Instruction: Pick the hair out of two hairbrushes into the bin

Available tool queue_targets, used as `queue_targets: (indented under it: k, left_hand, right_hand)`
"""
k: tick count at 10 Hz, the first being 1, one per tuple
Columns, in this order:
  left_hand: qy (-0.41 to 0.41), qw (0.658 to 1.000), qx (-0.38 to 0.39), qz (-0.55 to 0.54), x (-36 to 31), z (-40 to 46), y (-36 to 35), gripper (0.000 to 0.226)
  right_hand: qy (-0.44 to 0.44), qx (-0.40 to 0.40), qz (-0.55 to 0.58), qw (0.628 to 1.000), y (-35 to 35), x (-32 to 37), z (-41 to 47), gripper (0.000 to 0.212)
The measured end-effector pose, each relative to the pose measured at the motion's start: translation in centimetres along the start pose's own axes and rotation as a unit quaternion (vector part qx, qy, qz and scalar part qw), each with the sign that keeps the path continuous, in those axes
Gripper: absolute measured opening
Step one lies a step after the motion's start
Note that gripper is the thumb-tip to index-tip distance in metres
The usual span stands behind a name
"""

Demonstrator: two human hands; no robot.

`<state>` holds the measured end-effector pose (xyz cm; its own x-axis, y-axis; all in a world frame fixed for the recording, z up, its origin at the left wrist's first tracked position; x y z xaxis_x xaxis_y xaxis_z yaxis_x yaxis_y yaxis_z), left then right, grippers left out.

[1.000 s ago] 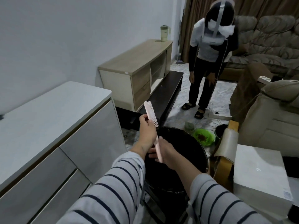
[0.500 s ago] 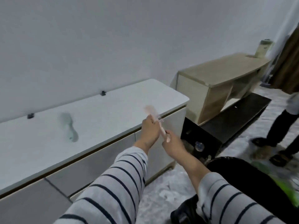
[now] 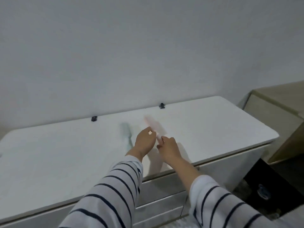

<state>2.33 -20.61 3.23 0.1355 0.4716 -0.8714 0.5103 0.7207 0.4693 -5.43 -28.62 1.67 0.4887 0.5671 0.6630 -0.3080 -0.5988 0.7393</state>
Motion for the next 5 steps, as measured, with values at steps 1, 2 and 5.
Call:
queue_targets:
  k: [1,2,5]
  left_hand:
    - [0.018,0.999,-0.022,0.034,3.0,1.1,2.4,0.036]
    - [0.030,0.986,-0.070,0.146,5.0,1.3,4.8,0.045]
    - [0.019,0.976,-0.083,0.202,6.4,1.5,6.6,0.042]
  right_hand:
    - [-0.025,0.003,-0.028,0.999,-2.1,0.7,1.6,0.032]
    - [-0.055,-0.017,-0.057,0.997,-3.5,0.9,2.7,0.030]
    - [-0.041,-0.022,-0.066,0.997,-4.9,2.4,4.8,0.044]
Point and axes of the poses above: each hand's wrist, its own z-axis towards the middle knuckle, its own y-axis out of the back of the hand, x = y × z, the point moved 10 cm from there along z, towards the middle knuckle, and after that the axes turned 1 degree about y, right-handed, at the moved point
